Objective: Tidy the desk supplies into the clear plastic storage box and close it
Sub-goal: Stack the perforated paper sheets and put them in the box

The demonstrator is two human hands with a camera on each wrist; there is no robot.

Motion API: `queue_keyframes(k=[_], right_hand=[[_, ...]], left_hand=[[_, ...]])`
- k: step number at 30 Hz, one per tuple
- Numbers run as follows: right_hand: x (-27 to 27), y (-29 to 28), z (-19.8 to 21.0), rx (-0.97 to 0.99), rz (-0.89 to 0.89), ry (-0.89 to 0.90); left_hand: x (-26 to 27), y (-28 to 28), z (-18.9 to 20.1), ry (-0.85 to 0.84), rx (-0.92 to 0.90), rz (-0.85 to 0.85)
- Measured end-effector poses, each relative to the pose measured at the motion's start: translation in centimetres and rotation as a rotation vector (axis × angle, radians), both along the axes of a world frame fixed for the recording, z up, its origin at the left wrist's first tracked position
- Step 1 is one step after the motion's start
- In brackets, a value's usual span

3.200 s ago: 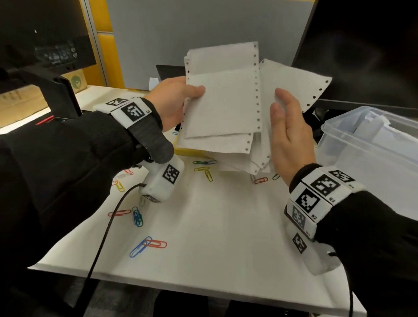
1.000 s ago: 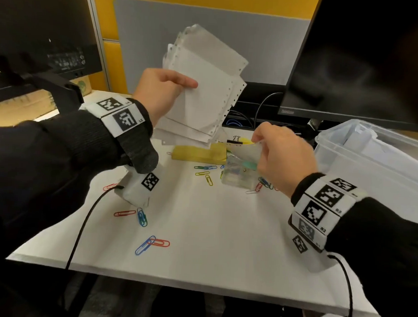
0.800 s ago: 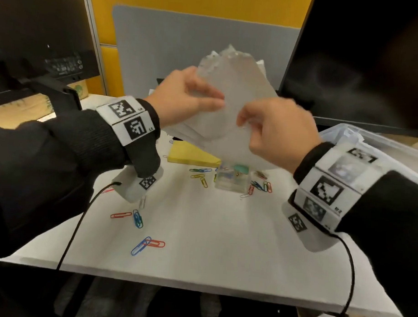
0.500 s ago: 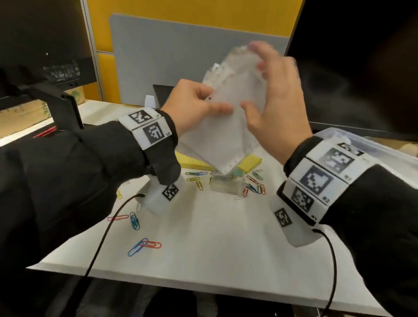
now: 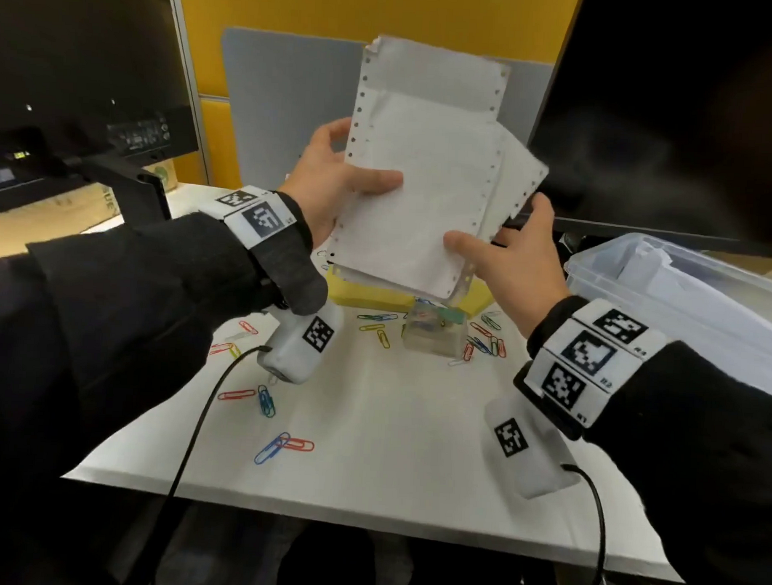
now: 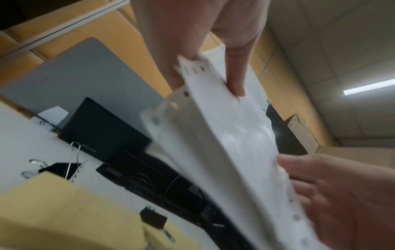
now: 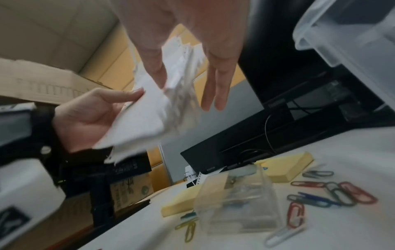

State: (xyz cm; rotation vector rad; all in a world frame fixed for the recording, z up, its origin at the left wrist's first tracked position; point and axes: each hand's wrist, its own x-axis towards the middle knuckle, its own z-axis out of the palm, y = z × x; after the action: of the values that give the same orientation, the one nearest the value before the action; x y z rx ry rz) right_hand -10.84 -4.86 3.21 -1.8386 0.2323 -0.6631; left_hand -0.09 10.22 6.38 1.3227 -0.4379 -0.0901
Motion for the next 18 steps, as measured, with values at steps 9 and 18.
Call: queue_keyframes(k=[9,18], right_hand=[[-0.6,-0.1,-1.5,-0.002,-0.015,0.090],[-1.1,0.5,-1.4,-0.060,-0.112,0.024]], left_hand=[[-1.7,-0.5,-5.3,-0.001,0.294,-0.213],[-2.7,-1.1,-4.2,-0.025,0.273,-0.186]])
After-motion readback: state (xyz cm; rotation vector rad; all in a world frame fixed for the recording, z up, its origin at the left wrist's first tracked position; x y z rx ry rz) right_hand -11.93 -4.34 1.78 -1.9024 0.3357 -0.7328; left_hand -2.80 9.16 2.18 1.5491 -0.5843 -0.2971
